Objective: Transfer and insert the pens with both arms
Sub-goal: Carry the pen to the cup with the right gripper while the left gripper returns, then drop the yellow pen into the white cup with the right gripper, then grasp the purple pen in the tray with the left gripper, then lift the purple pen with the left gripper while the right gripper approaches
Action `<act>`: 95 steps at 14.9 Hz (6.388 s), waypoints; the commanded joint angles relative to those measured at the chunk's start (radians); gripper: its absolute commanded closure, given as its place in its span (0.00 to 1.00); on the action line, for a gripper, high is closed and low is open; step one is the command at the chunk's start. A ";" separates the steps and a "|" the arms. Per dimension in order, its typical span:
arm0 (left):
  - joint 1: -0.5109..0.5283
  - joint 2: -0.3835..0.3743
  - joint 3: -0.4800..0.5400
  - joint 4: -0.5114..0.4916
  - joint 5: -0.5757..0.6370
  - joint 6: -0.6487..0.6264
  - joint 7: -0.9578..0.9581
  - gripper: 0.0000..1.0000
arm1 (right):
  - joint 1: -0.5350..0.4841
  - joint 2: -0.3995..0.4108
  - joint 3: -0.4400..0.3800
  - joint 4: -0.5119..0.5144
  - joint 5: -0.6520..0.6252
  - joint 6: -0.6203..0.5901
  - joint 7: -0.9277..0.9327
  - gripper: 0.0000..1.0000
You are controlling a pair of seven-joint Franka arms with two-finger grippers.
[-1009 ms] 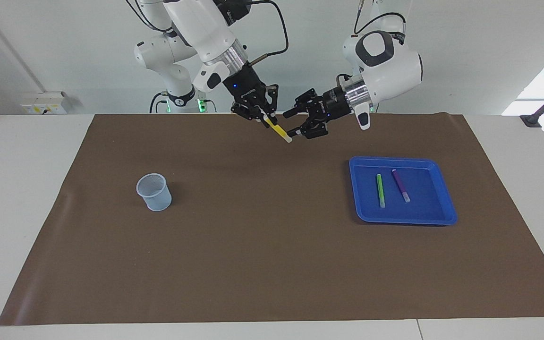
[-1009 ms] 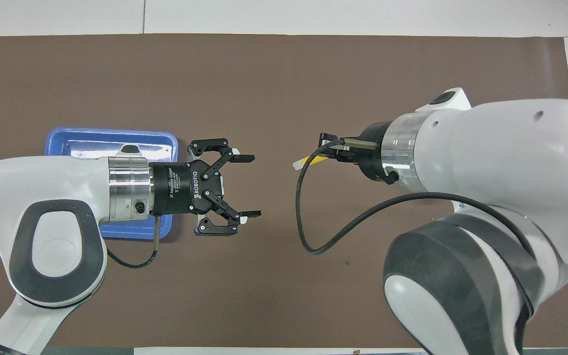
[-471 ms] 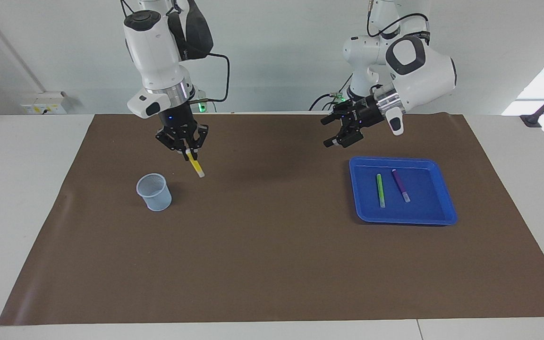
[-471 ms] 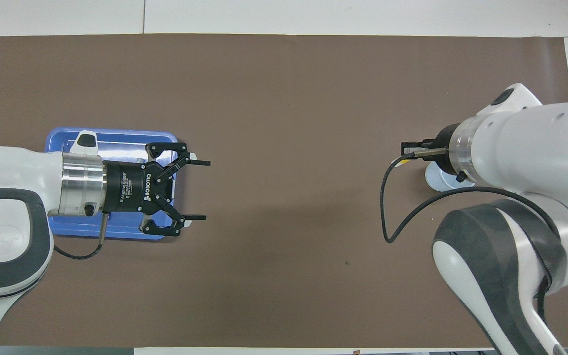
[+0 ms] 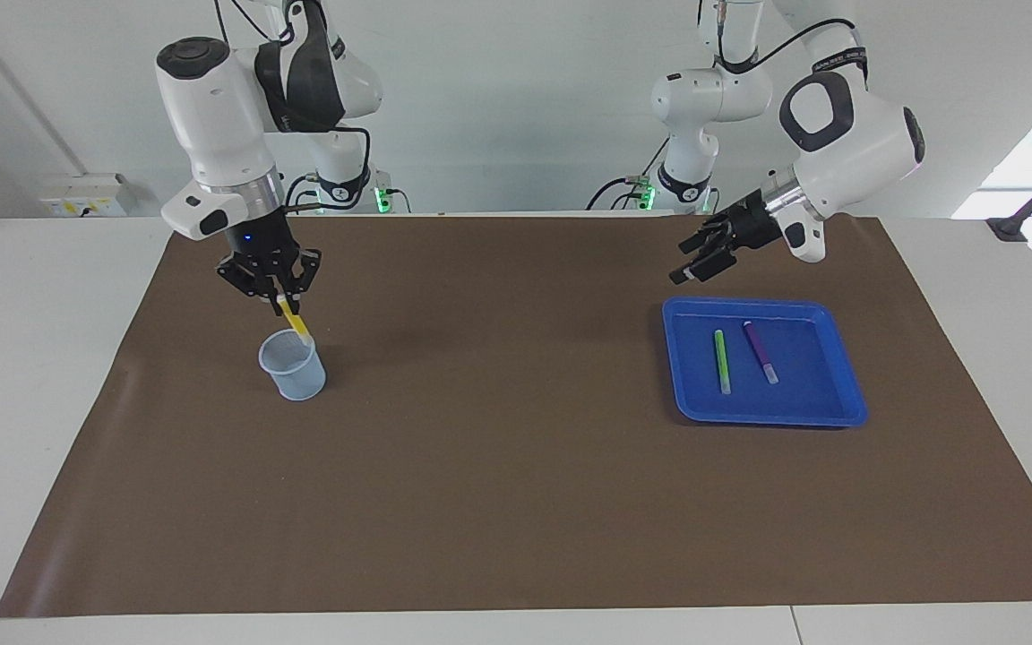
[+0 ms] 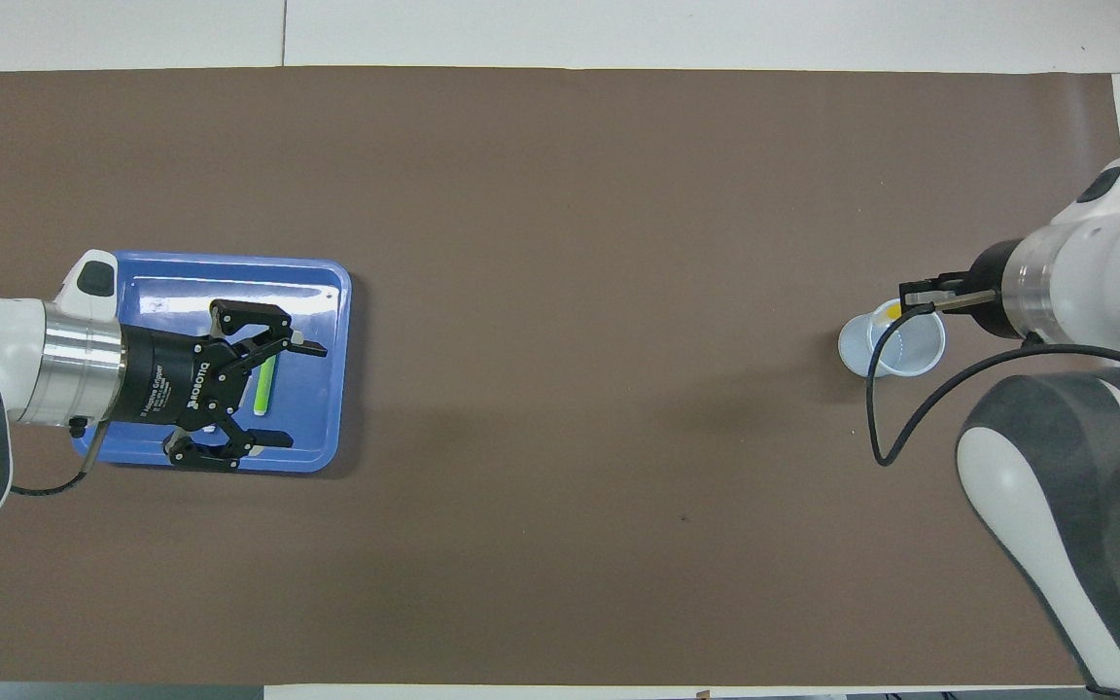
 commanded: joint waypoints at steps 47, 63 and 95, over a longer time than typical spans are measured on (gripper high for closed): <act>0.105 0.390 -0.003 0.051 0.640 0.391 0.946 0.27 | -0.069 0.048 0.012 0.235 0.000 -0.217 0.003 0.00; 0.108 0.395 0.000 0.134 0.638 0.286 0.944 1.00 | -0.069 0.111 0.013 0.529 0.032 -0.637 0.119 0.00; -0.324 -0.035 -0.069 -0.073 -0.589 0.403 -0.561 1.00 | 0.190 0.021 0.036 0.276 0.689 -0.115 0.404 0.00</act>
